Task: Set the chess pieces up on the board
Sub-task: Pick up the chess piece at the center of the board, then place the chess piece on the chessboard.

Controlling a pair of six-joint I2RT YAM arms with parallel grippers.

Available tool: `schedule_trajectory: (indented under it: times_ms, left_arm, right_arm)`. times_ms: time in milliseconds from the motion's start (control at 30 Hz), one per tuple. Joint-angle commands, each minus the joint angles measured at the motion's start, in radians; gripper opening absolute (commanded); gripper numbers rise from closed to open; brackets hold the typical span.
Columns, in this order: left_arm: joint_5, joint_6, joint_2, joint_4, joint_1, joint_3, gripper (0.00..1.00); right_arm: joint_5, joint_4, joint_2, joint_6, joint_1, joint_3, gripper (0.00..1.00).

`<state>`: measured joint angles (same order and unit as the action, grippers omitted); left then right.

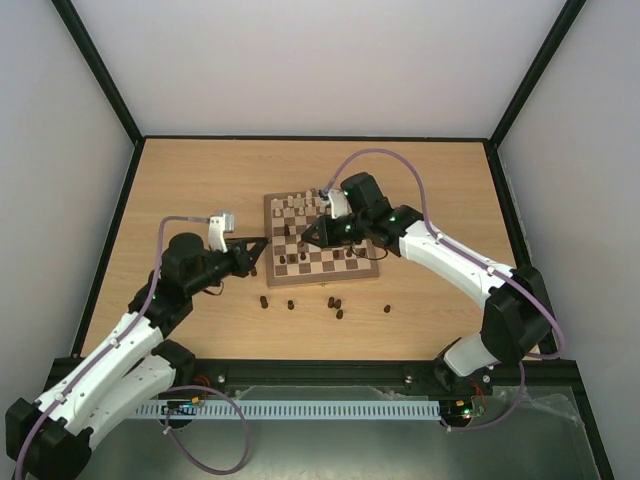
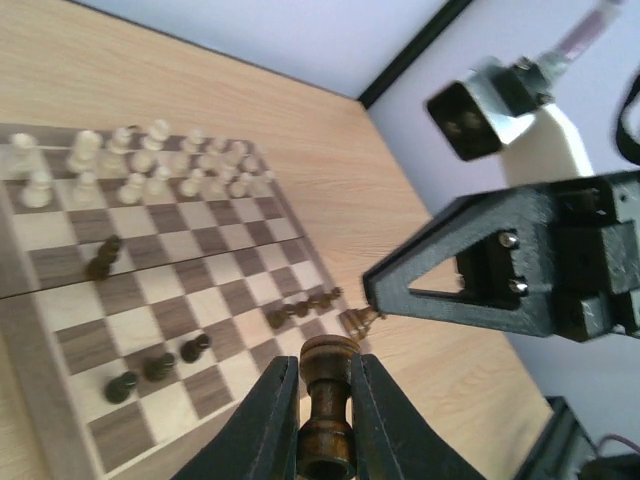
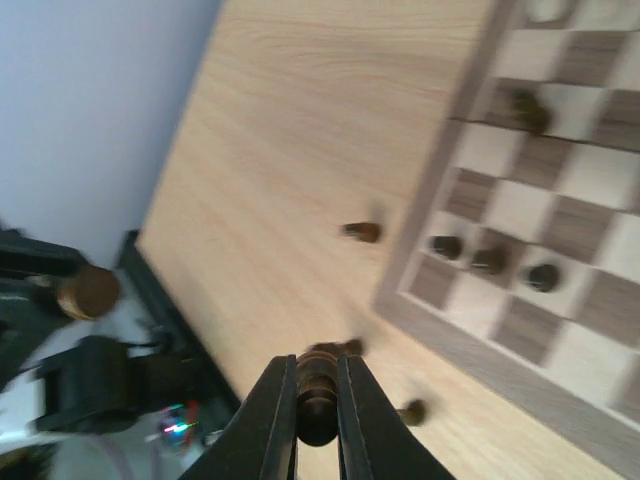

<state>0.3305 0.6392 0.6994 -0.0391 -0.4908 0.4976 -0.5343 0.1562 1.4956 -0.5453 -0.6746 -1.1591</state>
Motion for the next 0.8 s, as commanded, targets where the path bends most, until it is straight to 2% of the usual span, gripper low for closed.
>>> schedule_trajectory:
  times_ms: [0, 100, 267, 500, 767]
  left_arm:
    - [-0.136, -0.072, 0.066, 0.192, -0.003, 0.082, 0.04]
    - [-0.176, -0.090, 0.110, 0.222, -0.003, 0.109, 0.05]
    - [-0.208, -0.099, 0.155, 0.232, -0.003, 0.120, 0.05]
    - [-0.225, -0.097, 0.156, 0.242, -0.003, 0.116, 0.06]
    - [-0.219, -0.094, 0.153, 0.233, -0.003, 0.106, 0.06]
  right_arm:
    - [0.364, 0.257, -0.007, 0.129, -0.004, -0.046, 0.09]
    - [0.552, 0.334, 0.032, 0.155, -0.021, -0.068, 0.09]
    - [0.695, 0.394, 0.130, 0.172, -0.055, -0.117, 0.09]
    - [0.805, 0.421, 0.267, 0.176, -0.121, -0.195, 0.09]
    - [0.818, 0.400, 0.332, 0.170, -0.131, -0.203, 0.09]
